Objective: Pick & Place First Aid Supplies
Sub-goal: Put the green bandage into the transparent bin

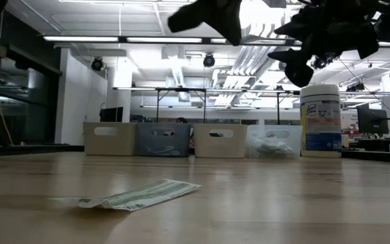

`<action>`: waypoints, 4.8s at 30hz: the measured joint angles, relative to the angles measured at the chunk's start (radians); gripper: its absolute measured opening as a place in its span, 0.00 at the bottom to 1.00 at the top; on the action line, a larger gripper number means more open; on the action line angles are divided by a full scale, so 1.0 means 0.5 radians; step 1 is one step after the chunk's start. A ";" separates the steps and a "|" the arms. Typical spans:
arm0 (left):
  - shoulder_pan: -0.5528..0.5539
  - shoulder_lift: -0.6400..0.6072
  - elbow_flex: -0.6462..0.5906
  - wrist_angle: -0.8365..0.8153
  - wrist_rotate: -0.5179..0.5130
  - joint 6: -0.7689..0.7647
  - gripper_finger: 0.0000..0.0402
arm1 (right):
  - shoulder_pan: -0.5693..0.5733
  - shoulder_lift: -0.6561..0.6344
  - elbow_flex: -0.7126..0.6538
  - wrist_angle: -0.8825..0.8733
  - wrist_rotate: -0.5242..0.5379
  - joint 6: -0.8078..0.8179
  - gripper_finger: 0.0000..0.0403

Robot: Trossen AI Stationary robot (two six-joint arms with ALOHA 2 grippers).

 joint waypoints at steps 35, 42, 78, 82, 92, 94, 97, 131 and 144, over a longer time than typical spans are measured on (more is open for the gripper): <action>0.103 -0.001 0.000 0.143 -0.002 0.101 0.00 | 0.152 0.387 0.001 0.627 0.173 0.051 0.50; 0.103 -0.001 -0.001 0.144 -0.001 0.102 0.00 | 0.152 0.388 0.001 0.647 0.242 0.017 0.36; 0.102 -0.090 -0.001 -0.174 0.099 -0.353 0.33 | -0.104 0.371 0.001 0.499 0.223 -0.056 0.00; 0.102 -0.148 0.000 -0.437 0.117 -0.703 0.34 | -0.246 0.332 0.001 0.394 0.198 -0.082 0.00; 0.102 -0.268 -0.116 -0.864 0.101 -1.331 0.34 | -0.670 0.287 0.001 0.086 0.304 -0.073 0.00; 0.102 -0.281 -0.187 -0.847 0.095 -1.411 0.34 | -0.723 0.293 0.001 -0.022 0.386 -0.071 0.00; 0.102 -0.294 -0.284 -0.869 0.097 -1.510 0.34 | -0.781 0.303 0.000 -0.115 0.459 -0.080 0.00; 0.102 -0.296 -0.481 -0.717 0.490 -1.595 0.34 | -1.005 0.494 0.001 0.031 0.428 -0.153 0.32; -0.059 -0.294 -0.698 -0.263 1.702 -1.197 0.34 | -1.002 0.492 0.001 0.263 -0.156 -0.230 0.32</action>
